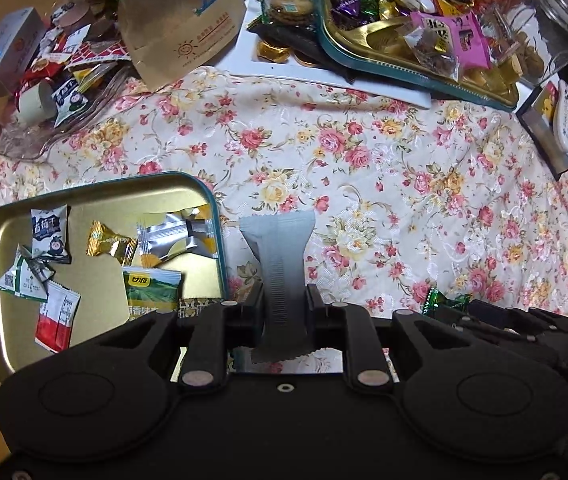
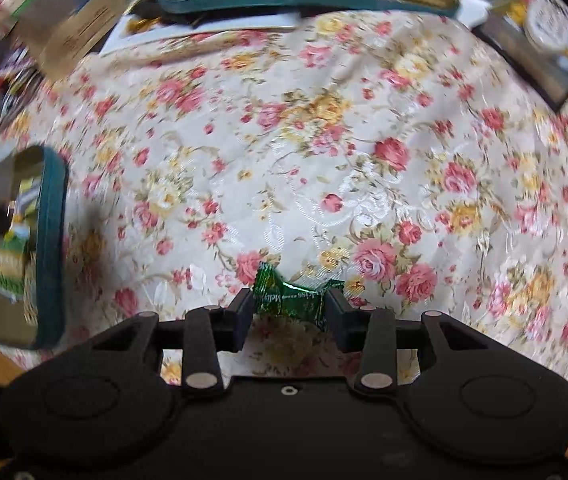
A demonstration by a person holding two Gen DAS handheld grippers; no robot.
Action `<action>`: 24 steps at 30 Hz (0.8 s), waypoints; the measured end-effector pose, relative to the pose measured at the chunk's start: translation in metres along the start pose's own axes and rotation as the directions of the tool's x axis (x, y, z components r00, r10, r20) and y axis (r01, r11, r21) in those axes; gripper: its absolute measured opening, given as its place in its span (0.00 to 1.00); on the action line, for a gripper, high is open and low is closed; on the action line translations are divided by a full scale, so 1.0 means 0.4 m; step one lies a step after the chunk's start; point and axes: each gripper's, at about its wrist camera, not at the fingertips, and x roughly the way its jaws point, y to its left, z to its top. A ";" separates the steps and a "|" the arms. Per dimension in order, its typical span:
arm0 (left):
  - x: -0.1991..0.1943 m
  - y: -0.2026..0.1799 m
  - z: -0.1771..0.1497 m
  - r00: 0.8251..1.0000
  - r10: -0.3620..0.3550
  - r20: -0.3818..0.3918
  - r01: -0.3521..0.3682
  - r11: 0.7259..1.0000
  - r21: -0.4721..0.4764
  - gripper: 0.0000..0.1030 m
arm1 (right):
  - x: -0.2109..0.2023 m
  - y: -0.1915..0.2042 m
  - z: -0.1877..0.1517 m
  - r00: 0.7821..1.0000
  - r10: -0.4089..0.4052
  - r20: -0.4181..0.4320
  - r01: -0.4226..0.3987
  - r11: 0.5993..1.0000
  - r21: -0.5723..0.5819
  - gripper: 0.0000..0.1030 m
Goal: Organize snacks
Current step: 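Carry the white packet and green candy over the gold tray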
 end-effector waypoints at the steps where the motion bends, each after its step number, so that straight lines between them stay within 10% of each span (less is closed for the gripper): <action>1: -0.005 0.010 0.000 1.000 -0.008 0.004 0.008 1.000 -0.007 0.26 | 0.002 -0.010 0.008 1.000 0.011 -0.007 -0.010 1.000 0.028 0.41; 15: 0.003 0.148 -0.011 0.999 0.036 -0.003 -0.036 0.993 -0.111 0.26 | 0.042 0.015 0.009 0.995 -0.091 -0.038 0.094 0.993 0.078 0.49; 19: 0.006 0.151 -0.012 0.999 0.041 -0.005 -0.041 0.993 -0.109 0.26 | 0.053 0.057 0.002 0.993 -0.112 -0.028 0.111 0.993 -0.028 0.21; 24: 0.008 0.164 -0.013 0.999 0.050 -0.006 -0.051 0.992 -0.112 0.26 | 0.044 0.072 -0.003 0.995 -0.086 -0.059 0.083 0.996 -0.045 0.17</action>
